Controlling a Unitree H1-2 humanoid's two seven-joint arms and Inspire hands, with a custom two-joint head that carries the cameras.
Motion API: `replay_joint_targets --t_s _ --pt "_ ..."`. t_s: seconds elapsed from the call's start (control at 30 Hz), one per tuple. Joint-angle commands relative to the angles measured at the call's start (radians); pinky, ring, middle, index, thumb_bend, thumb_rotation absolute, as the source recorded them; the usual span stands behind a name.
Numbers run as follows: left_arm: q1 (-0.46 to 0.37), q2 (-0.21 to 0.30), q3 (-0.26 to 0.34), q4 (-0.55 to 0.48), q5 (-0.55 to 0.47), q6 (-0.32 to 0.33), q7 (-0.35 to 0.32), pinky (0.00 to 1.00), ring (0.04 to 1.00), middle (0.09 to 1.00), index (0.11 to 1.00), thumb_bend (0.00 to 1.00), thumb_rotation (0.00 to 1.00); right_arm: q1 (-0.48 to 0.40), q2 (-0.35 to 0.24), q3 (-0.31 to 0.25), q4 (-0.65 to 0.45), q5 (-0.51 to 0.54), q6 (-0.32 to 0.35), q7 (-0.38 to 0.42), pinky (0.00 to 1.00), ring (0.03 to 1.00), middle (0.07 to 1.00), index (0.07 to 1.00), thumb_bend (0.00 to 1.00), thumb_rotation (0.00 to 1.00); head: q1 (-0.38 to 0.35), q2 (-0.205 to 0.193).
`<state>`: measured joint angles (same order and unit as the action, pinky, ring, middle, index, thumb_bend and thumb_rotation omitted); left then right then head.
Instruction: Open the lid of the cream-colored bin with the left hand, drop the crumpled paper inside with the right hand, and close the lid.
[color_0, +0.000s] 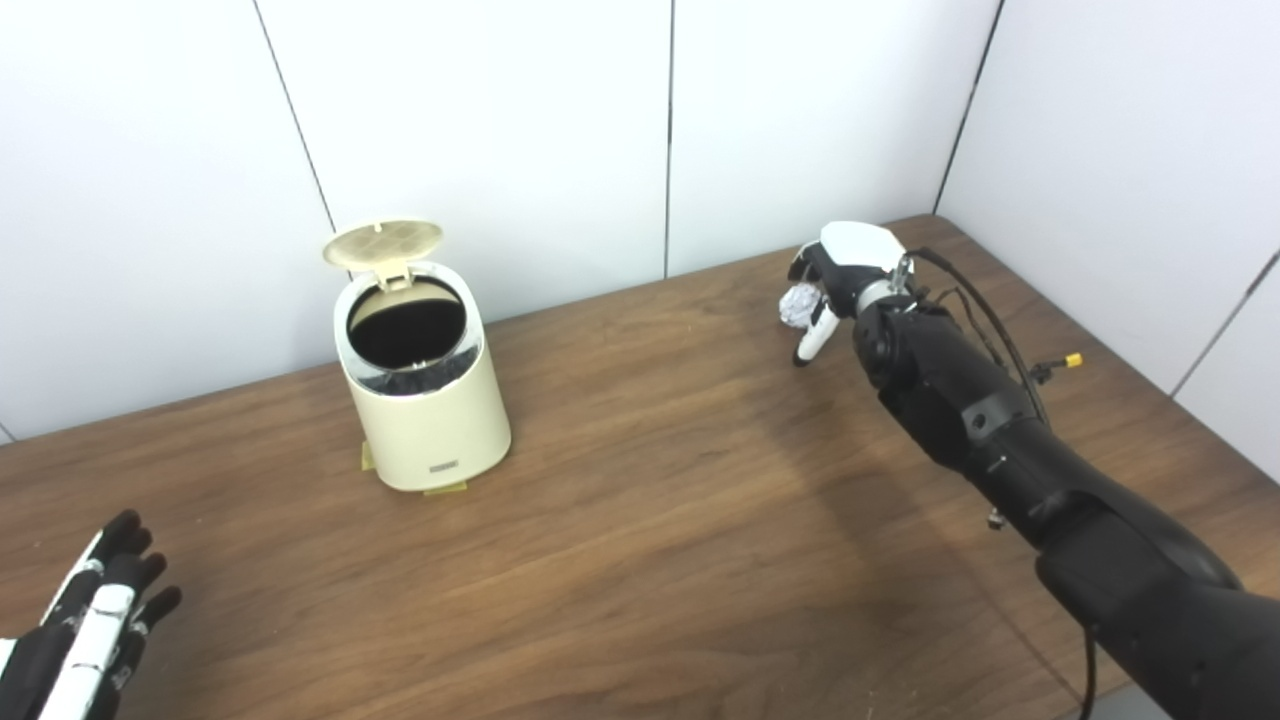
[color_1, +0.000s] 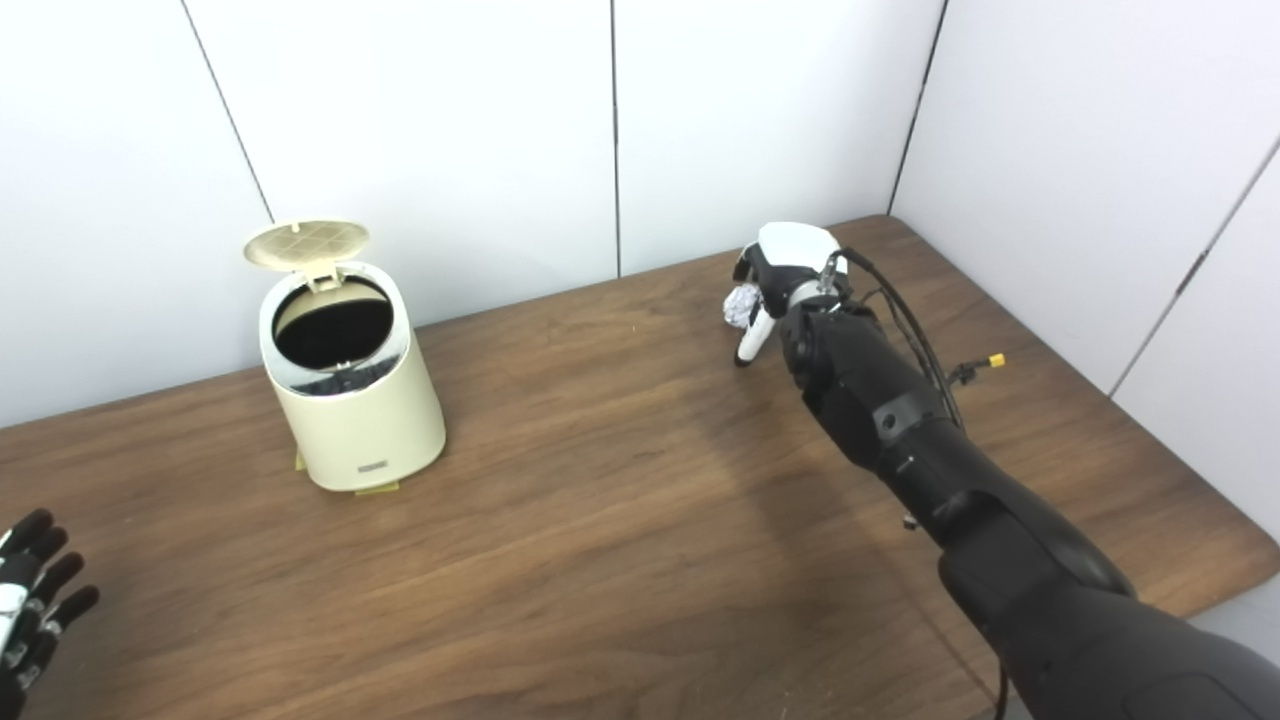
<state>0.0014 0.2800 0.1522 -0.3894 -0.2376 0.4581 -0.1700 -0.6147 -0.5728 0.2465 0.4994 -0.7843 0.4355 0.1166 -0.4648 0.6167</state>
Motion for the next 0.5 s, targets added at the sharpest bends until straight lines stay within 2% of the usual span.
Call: replay_joint_targets --t_s 0.0,0.27,0.4,0.47 --pt "-0.021 0.015 0.001 -0.039 -0.004 -0.015 -0.003 0.96 0.982 0.993 1.0 0.64 0.67 -0.041 -0.021 -0.012 -0.014 0.009 -0.002 -0.02 0.65 0.721 0.751 0.715 0.85 0.01 0.003 0.004" --pt "-0.026 0.01 0.0 -0.04 -0.022 -0.003 -0.003 1.0 1.0 1.0 1.0 0.6 0.67 -0.041 -0.019 -0.004 0.019 0.035 -0.019 -0.024 0.67 0.706 0.741 0.706 0.86 0.01 0.003 0.006" --pt "-0.026 0.011 -0.002 -0.057 -0.039 0.006 0.0 1.0 1.0 1.0 1.0 0.61 0.74 -0.042 -0.017 0.025 0.035 0.0 -0.014 -0.055 0.69 0.801 0.77 0.686 0.84 0.05 0.003 0.006" --pt "-0.027 0.009 -0.001 -0.067 -0.048 0.008 0.003 0.99 1.0 1.0 1.0 0.61 0.76 -0.039 -0.016 0.032 0.034 -0.001 -0.021 -0.073 0.69 0.798 0.748 0.672 0.85 0.03 0.003 0.006"
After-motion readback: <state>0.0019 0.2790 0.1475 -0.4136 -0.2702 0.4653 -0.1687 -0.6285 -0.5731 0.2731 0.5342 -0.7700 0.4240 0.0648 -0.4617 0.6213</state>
